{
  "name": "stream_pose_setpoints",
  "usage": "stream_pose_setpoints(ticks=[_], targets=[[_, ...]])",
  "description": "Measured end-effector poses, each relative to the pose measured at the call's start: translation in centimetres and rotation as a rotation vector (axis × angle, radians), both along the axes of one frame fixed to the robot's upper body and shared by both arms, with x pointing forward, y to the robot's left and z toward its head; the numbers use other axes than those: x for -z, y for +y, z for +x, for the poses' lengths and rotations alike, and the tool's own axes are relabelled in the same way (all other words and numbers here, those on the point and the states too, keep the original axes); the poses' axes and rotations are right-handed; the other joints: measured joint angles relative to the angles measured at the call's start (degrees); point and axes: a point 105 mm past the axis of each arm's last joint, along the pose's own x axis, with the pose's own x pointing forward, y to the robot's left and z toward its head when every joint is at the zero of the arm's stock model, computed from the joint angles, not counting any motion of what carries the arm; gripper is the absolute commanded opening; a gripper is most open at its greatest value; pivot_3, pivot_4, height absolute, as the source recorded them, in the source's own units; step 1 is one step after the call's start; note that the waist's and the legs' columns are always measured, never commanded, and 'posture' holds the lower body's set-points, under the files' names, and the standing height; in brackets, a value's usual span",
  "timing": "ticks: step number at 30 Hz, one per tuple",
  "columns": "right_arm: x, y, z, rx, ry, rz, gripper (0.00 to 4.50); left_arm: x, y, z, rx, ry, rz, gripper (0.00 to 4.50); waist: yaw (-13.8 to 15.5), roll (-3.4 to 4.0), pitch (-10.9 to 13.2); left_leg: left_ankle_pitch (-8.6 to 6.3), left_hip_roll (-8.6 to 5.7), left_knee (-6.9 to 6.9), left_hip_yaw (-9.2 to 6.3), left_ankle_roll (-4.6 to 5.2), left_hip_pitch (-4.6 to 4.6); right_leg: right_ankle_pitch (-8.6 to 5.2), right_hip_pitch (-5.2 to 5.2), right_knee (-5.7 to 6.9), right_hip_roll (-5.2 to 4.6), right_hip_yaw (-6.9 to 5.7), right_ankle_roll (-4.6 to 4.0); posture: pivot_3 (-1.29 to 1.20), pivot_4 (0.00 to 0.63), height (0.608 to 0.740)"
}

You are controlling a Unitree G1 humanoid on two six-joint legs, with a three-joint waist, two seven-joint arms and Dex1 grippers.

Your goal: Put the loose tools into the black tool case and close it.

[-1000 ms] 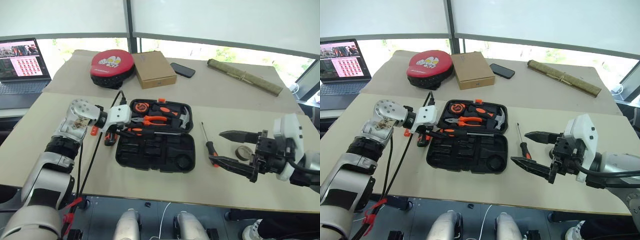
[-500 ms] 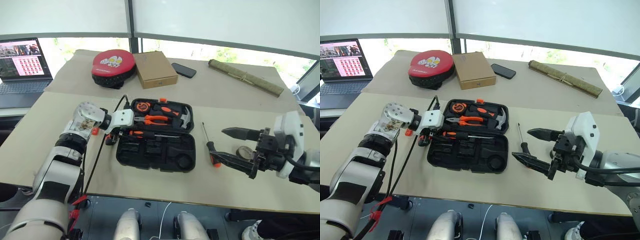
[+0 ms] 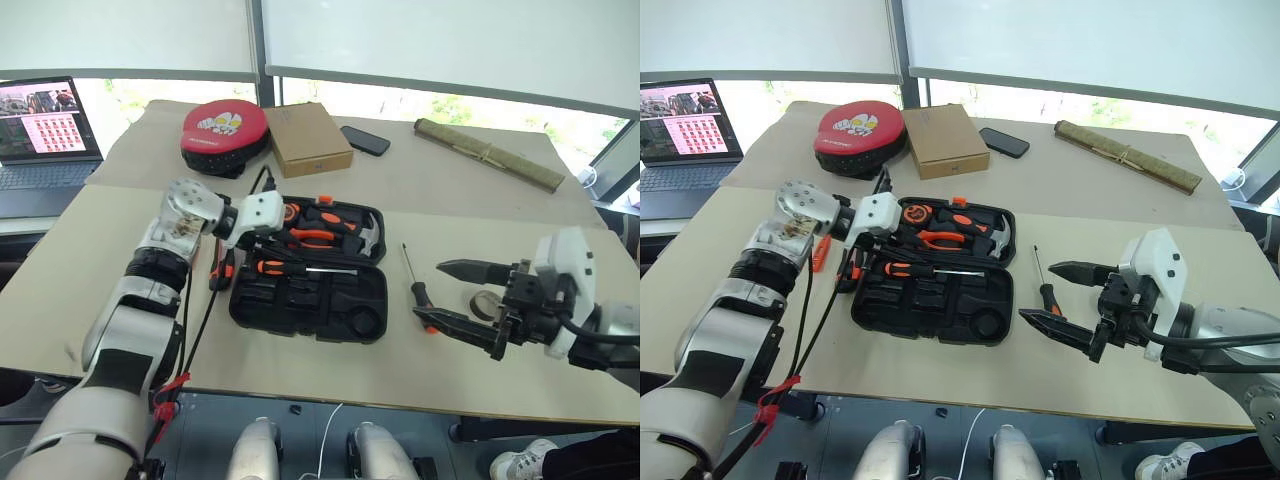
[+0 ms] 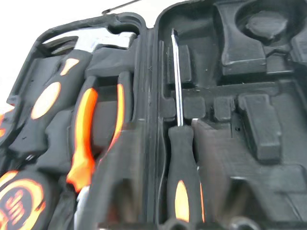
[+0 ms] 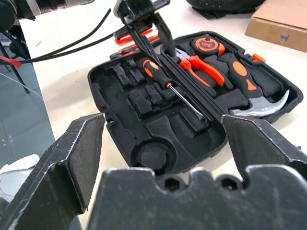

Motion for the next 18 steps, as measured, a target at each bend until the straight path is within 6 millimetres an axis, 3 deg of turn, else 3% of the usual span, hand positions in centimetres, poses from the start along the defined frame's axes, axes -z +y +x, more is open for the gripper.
stream_pose_setpoints(ticks=[1,18], targets=[[0.0,-0.1,0.1,0.005,0.0,0.002,4.5,0.5,0.0,0.0,-0.006,0.008,0.006,0.04,0.02,0.0,0.0,0.0,0.0,0.0,0.0,0.0,0.0,0.0,0.0,0.0,0.0,0.0,0.0,0.0,0.15,0.74],[0.3,-0.1,0.2,0.024,0.003,0.025,4.5,2.9,-0.6,0.5,0.024,-0.119,0.115,0.04,0.4,0.04,-0.05,0.01,-0.05,0.08,-0.06,0.02,0.17,0.0,0.28,0.01,-0.03,-0.02,0.01,0.0,0.15,0.74]])
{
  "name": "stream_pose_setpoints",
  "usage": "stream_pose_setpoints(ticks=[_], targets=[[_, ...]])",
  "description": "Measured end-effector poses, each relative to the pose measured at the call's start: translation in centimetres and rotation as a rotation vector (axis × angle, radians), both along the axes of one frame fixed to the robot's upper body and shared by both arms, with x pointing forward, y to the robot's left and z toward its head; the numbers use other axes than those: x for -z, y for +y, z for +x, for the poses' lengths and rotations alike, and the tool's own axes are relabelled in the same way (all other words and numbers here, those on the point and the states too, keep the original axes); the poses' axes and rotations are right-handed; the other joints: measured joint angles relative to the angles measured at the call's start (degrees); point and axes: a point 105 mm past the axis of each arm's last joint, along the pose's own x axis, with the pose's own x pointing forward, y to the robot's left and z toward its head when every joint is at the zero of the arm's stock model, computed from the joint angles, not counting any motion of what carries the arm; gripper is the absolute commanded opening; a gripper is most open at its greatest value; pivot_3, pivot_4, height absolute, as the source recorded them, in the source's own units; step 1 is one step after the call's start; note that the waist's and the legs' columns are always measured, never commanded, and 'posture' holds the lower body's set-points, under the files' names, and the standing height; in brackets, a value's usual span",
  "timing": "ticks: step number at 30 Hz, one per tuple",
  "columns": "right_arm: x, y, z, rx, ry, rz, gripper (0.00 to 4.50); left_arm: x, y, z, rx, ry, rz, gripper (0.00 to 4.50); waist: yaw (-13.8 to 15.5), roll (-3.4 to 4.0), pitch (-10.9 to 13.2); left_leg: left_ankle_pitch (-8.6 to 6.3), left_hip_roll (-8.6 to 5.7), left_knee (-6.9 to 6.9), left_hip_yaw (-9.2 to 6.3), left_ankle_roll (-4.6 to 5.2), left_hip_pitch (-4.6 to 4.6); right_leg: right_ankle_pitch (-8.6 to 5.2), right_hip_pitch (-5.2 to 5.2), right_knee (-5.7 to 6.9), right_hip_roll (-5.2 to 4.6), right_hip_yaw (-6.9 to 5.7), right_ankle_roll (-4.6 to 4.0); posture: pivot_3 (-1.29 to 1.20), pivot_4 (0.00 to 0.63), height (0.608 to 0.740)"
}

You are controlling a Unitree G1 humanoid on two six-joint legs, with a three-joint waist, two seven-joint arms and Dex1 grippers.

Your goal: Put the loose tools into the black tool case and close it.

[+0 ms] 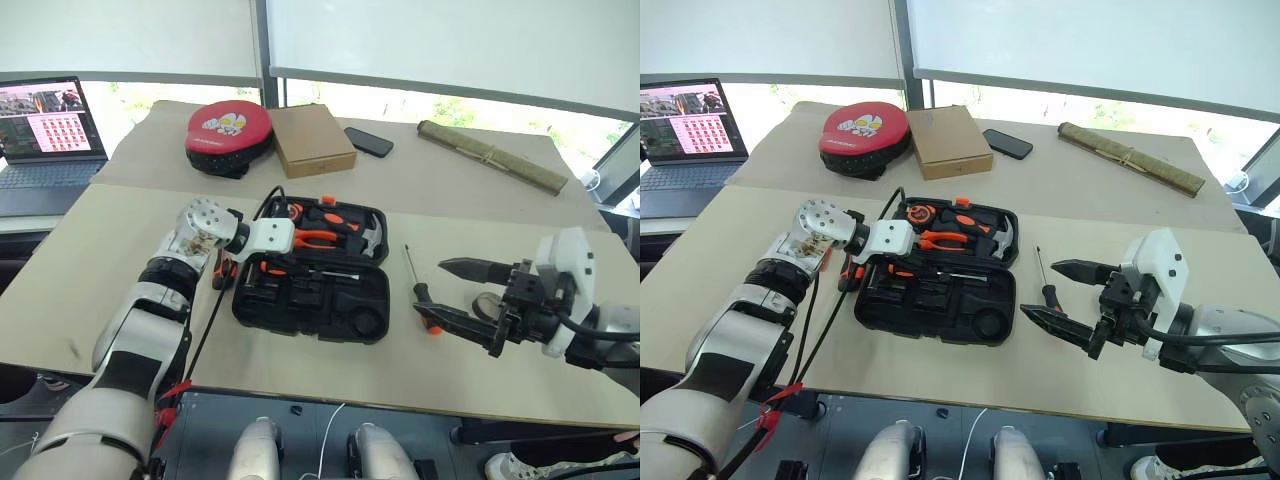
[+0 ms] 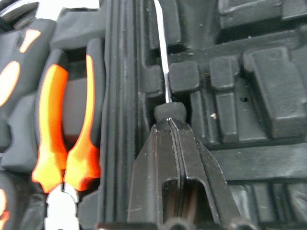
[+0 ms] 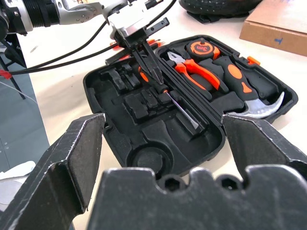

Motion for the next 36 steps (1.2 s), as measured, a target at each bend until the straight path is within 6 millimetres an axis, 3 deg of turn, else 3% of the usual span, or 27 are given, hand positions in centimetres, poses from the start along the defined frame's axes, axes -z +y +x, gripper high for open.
stream_pose_setpoints(ticks=[4,7,11,13,14,17,23,32,36], targets=[[0.9,-0.7,0.1,0.065,0.019,-0.022,4.5,-0.3,-0.1,0.2,-0.023,0.018,-0.045,0.04,0.03,0.0,0.0,0.02,-0.02,0.03,-0.03,0.03,0.0,0.0,0.04,0.02,-0.01,0.0,0.01,0.0,0.15,0.74],[1.6,-2.1,0.0,0.172,0.022,-0.035,4.5,-1.3,0.2,-0.1,-0.068,0.153,-0.162,0.7,-0.12,-0.01,0.01,0.03,-0.02,0.04,-0.06,0.03,-0.29,0.0,-0.28,0.11,0.01,0.0,0.01,0.0,0.15,0.74],[2.5,-4.9,-1.1,0.365,0.052,-0.029,4.5,-6.3,0.6,-1.7,-0.051,0.341,-0.36,2.18,-0.34,0.04,0.04,0.03,-0.03,-0.01,-0.17,0.02,-0.37,-0.05,-0.35,0.12,0.02,-0.03,0.07,0.0,0.15,0.74],[3.6,-5.9,-2.4,0.455,0.093,-0.024,4.5,-8.7,0.5,-3.3,-0.011,0.404,-0.421,2.68,-0.42,0.08,0.02,0.03,-0.02,-0.04,-0.23,0.02,-0.32,-0.1,-0.3,0.15,0.03,-0.04,0.07,0.0,0.15,0.74],[4.5,-6.3,-3.4,0.505,0.134,-0.029,4.5,-9.8,0.4,-4.6,0.016,0.458,-0.448,3.19,-0.46,0.17,0.0,0.03,-0.01,-0.05,-0.26,0.02,-0.3,-0.11,-0.3,0.16,0.03,-0.03,0.06,0.0,0.15,0.74],[6.0,-6.6,-4.9,0.584,0.202,-0.024,4.5,-11.2,-0.2,-7.3,0.093,0.553,-0.466,4.3,-0.59,0.32,-0.01,0.04,-0.03,0.02,-0.31,0.01,-0.11,-0.13,-0.11,0.17,0.0,-0.01,0.07,0.0,0.15,0.74],[7.1,-4.0,-3.7,0.536,0.208,-0.007,4.5,-11.0,-1.4,-8.9,0.158,0.588,-0.429,4.41,-1.48,0.34,0.02,0.23,-0.08,0.03,-0.31,0.19,0.17,-0.32,0.1,0.13,0.06,0.08,-0.07,0.0,0.15,0.74],[10.4,-2.8,3.1,0.599,0.208,-0.024,4.5,-10.4,-2.1,-9.2,0.186,0.554,-0.39,4.41,-1.54,0.39,0.06,0.24,-0.25,-0.04,-0.39,0.21,-0.16,-0.11,-0.26,0.17,0.04,0.15,-0.04,0.0,0.15,0.74],[12.0,-2.0,4.8,0.629,0.235,-0.027,4.5,-10.4,-2.3,-9.1,0.182,0.522,-0.383,4.41,-1.41,0.42,0.07,0.24,-0.28,-0.05,-0.41,0.21,-0.23,-0.13,-0.3,0.16,0.02,0.14,-0.01,0.0,0.15,0.74]])
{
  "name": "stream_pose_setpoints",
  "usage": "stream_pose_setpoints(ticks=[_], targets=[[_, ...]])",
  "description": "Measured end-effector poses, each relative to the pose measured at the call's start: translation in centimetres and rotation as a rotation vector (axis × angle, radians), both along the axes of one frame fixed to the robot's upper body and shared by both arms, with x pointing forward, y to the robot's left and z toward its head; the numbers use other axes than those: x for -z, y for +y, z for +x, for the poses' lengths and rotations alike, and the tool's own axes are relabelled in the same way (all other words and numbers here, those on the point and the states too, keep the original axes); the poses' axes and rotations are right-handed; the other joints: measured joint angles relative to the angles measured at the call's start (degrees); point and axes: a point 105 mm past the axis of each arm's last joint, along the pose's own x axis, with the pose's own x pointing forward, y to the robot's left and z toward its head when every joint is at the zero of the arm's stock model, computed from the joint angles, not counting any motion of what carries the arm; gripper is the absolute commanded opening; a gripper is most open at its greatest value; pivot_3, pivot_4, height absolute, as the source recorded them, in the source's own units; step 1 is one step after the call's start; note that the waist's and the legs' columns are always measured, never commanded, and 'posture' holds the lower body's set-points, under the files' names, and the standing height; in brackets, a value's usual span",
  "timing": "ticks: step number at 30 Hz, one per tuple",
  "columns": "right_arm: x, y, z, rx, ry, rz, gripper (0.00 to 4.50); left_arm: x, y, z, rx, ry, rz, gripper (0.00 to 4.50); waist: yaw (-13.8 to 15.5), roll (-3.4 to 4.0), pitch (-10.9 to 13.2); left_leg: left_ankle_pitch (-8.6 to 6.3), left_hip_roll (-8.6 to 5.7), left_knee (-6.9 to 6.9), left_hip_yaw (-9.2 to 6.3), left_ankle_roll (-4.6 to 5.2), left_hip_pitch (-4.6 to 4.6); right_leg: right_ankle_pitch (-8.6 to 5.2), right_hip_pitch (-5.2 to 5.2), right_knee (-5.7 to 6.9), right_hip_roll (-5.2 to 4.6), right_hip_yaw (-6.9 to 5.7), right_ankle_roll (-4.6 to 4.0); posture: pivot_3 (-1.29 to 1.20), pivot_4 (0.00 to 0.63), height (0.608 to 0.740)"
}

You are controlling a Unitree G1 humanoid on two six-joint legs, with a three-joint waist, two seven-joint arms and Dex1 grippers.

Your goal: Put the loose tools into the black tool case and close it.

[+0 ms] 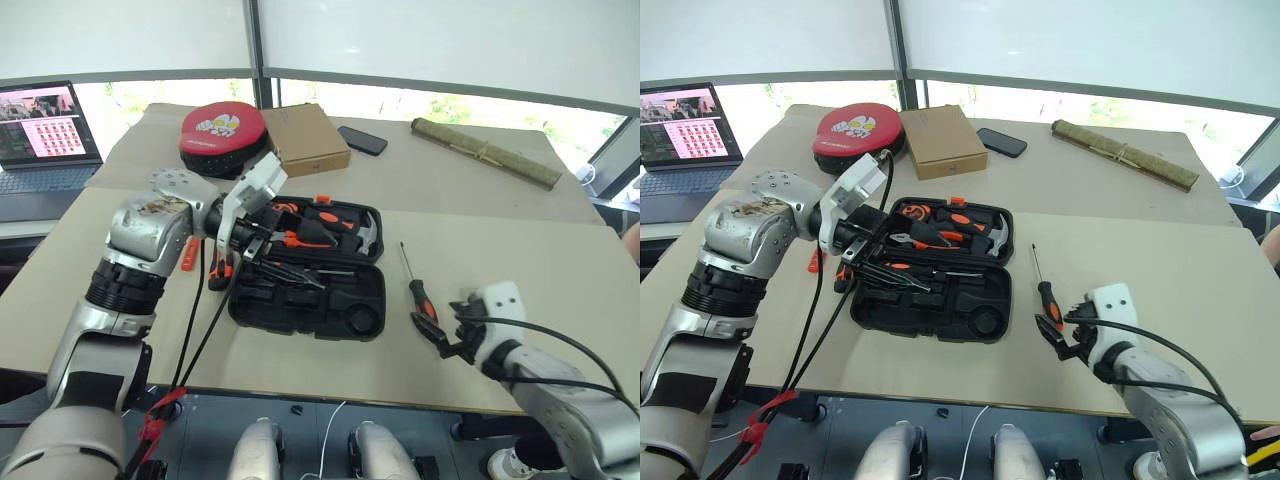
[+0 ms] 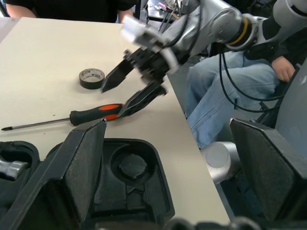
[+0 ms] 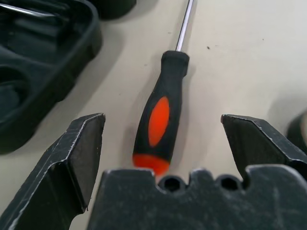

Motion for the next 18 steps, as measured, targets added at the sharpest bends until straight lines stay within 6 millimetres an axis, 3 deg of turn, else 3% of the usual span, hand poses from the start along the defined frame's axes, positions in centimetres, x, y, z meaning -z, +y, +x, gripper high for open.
stream_pose_setpoints(ticks=[3,11,13,18], targets=[[0.7,0.3,0.7,0.02,0.002,-0.035,3.84,0.1,0.1,0.3,-0.019,-0.01,0.008,4.5,-0.06,0.0,0.0,0.0,-0.01,0.01,-0.01,0.0,0.0,0.0,0.01,0.0,0.0,-0.01,0.01,0.0,0.15,0.74],[0.4,0.0,1.5,0.14,-0.033,0.041,1.07,0.2,0.2,0.7,-0.044,0.003,-0.001,4.5,-0.14,0.01,0.0,0.0,-0.02,0.0,-0.03,0.0,-0.01,0.0,0.0,0.02,0.0,0.0,0.02,0.0,0.15,0.74],[-1.0,0.1,1.9,0.149,-0.063,0.105,1.07,0.2,0.2,0.8,-0.05,-0.011,-0.004,4.5,-0.15,0.03,0.02,0.0,-0.02,0.01,-0.04,0.0,-0.03,0.01,-0.01,0.03,0.0,0.0,0.03,0.0,0.15,0.74],[-7.6,-0.1,3.2,0.09,-0.228,0.205,1.07,0.7,0.6,0.8,-0.07,-0.012,0.003,4.5,-0.27,0.08,0.05,0.0,-0.02,-0.05,-0.04,0.0,-0.02,0.01,-0.02,0.02,0.0,0.01,0.03,0.0,0.15,0.74]])
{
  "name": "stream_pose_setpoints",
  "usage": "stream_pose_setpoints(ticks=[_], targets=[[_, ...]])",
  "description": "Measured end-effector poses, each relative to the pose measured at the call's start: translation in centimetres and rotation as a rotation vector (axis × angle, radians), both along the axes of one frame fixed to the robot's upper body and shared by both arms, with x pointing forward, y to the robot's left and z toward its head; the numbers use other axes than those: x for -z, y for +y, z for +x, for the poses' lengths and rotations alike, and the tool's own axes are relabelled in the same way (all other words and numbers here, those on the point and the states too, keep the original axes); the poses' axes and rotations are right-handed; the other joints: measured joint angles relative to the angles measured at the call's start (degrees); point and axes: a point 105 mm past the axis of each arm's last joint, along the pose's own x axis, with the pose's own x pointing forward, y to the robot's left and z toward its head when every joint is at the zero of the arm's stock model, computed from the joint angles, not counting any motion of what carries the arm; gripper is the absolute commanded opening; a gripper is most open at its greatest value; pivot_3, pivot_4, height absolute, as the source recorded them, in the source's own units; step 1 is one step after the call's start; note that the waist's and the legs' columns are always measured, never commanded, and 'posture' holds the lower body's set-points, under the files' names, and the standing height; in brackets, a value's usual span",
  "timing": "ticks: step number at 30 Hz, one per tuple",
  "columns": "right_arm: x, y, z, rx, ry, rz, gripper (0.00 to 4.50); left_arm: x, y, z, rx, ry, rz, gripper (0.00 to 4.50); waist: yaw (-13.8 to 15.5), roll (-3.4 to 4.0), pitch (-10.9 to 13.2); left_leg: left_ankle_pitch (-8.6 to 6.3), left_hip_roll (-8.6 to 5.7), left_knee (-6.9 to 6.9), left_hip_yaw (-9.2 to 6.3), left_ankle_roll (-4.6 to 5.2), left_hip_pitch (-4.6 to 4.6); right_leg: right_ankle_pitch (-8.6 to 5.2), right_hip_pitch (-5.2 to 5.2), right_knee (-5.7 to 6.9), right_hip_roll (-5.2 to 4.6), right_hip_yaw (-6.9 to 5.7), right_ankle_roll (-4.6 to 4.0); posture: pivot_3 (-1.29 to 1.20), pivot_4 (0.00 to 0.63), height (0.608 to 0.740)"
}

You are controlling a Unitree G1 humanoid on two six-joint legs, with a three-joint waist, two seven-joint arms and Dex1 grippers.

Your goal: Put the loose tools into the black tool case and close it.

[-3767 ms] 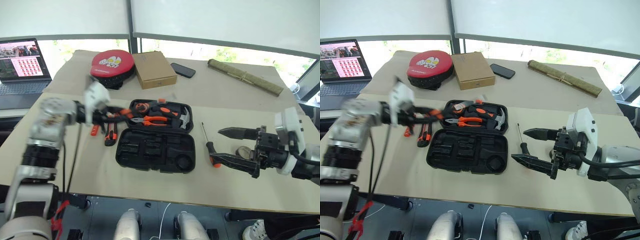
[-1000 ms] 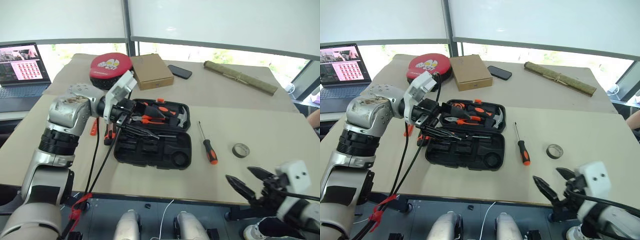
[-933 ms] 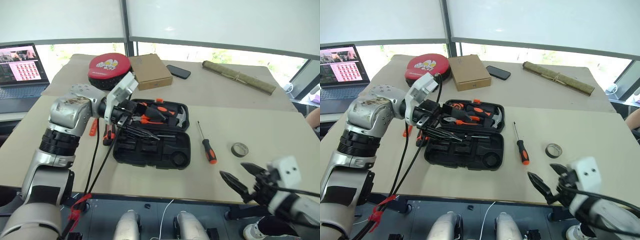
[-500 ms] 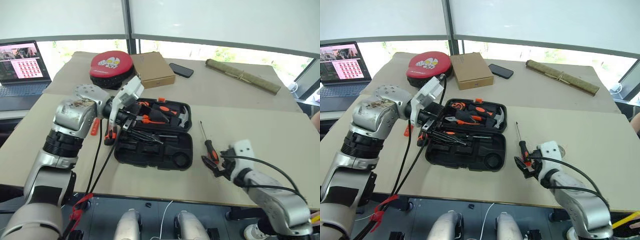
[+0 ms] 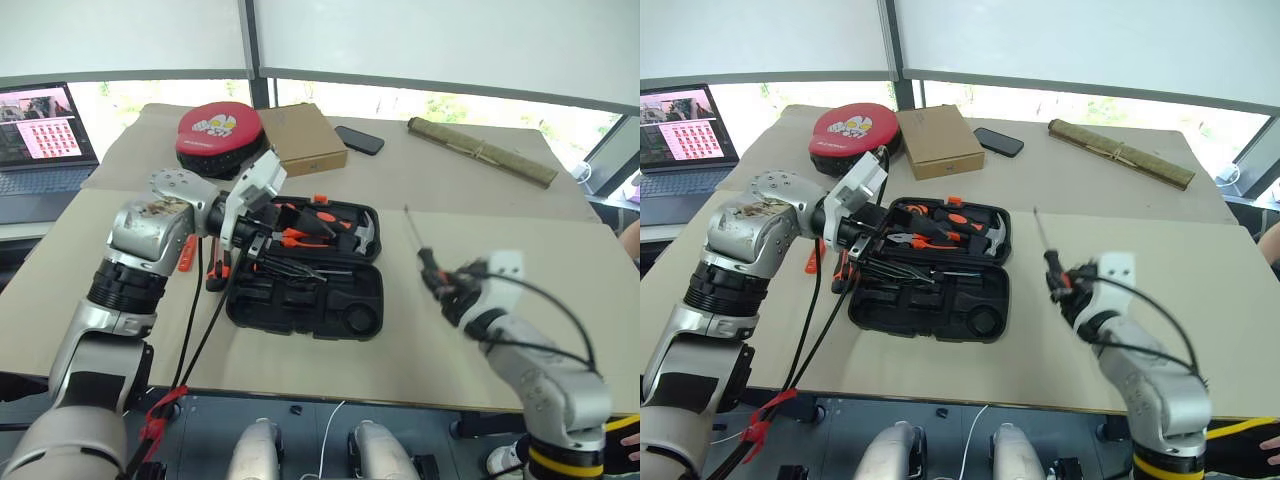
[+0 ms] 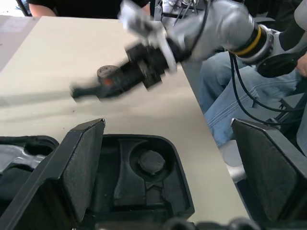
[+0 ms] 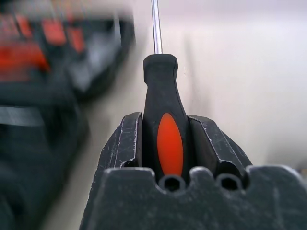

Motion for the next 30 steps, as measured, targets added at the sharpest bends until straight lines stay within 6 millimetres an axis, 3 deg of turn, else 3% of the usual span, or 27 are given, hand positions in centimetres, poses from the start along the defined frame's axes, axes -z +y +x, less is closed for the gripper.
stream_pose_setpoints(ticks=[2,5,8,12,16,21,30], targets=[[-2.5,1.7,-0.2,-0.205,-0.057,-0.05,1.07,0.8,1.1,-0.5,-0.023,0.03,0.031,4.5,-0.37,0.19,0.13,0.0,0.0,-0.02,0.06,0.0,-0.01,0.0,-0.09,0.01,0.0,0.12,0.0,0.0,0.15,0.74],[-5.4,5.7,-1.8,-0.577,-0.134,-0.156,1.07,1.2,2.9,-1.5,-0.056,0.06,0.071,4.5,-0.51,0.19,0.15,0.0,0.08,-0.14,-0.09,0.0,0.06,-0.03,0.0,0.0,0.12,-0.04,-0.07,0.0,0.15,0.74],[-3.9,7.6,-1.8,-0.756,-0.07,-0.25,1.07,1.4,4.3,-2.7,-0.076,0.059,0.113,4.5,-0.24,0.19,0.15,0.0,0.07,-0.16,-0.01,0.0,0.12,-0.06,-0.01,0.0,0.08,-0.01,-0.11,0.0,0.15,0.74],[0.2,9.1,-0.7,-0.943,-0.001,-0.436,1.07,2.2,6.3,-3.8,-0.157,0.097,0.145,4.5,0.27,0.13,0.19,0.0,0.04,-0.05,0.03,0.0,0.07,-0.06,-0.02,-0.01,0.02,-0.03,-0.08,0.0,0.15,0.74],[2.5,9.5,1.4,-0.992,-0.033,-0.559,1.07,2.3,7.1,-3.7,-0.237,0.077,0.138,4.5,0.49,0.04,0.24,0.0,0.02,0.0,0.05,0.0,0.02,-0.05,-0.04,0.0,0.01,-0.03,-0.05,0.0,0.15,0.74],[2.6,9.6,3.1,-1.016,-0.102,-0.643,1.07,2.2,7.4,-3.7,-0.282,0.066,0.124,4.5,0.48,0.03,0.26,0.0,0.03,-0.03,0.06,-0.01,-0.02,-0.04,-0.08,0.01,0.02,-0.04,-0.05,0.0,0.15,0.74],[3.9,10.0,3.1,-1.08,-0.112,-0.696,1.07,1.8,7.8,-3.2,-0.334,0.039,0.118,4.5,0.35,0.03,0.26,0.0,0.04,-0.03,0.08,-0.01,0.0,-0.04,-0.08,0.03,0.02,-0.05,-0.06,0.0,0.15,0.74]])
